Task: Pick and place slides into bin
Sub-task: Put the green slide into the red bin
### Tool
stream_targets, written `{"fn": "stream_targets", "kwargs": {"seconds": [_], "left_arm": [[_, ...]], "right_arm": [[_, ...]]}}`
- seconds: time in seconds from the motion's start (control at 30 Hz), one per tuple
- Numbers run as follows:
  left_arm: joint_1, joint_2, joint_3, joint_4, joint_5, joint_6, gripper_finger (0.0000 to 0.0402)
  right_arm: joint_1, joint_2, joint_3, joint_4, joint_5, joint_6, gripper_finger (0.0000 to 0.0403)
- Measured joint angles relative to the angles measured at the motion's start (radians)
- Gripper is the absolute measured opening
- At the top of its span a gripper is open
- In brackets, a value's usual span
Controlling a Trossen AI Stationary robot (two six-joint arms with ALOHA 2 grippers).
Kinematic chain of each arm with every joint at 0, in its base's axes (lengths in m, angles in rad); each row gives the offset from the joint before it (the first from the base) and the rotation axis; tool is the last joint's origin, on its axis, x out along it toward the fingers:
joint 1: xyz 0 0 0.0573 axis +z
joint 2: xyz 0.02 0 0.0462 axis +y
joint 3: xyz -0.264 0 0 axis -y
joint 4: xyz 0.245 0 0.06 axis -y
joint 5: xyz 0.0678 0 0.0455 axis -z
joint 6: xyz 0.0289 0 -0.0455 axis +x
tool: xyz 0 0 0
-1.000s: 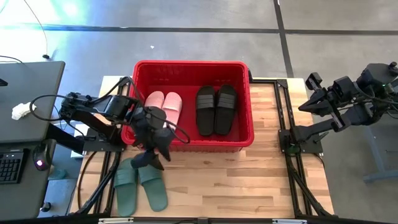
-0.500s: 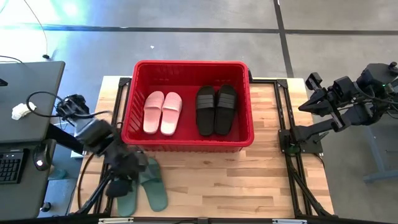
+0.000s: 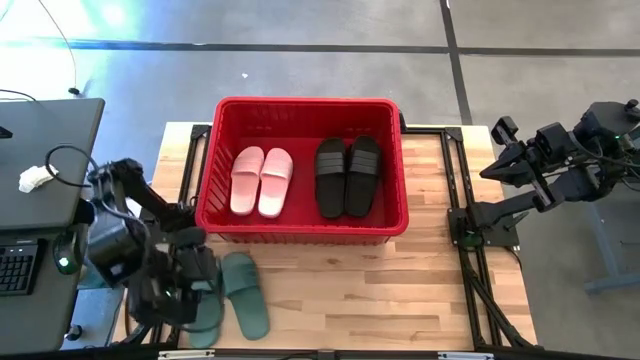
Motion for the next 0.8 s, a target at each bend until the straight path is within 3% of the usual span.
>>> {"fn": "stream_targets", "kwargs": {"seconds": [0.33,0.8], "left_arm": [[0.001,0.107,-0.001,0.084,-0.048,-0.001,0.0221],[0.001,0.203,-0.001,0.144,0.016,-0.03,0.0221]], "right_arm": [[0.0,0.0,0.0,0.0,0.0,0.0,0.0],[0.0,0.0,0.0,0.0,0.0,0.0,0.0]]}}
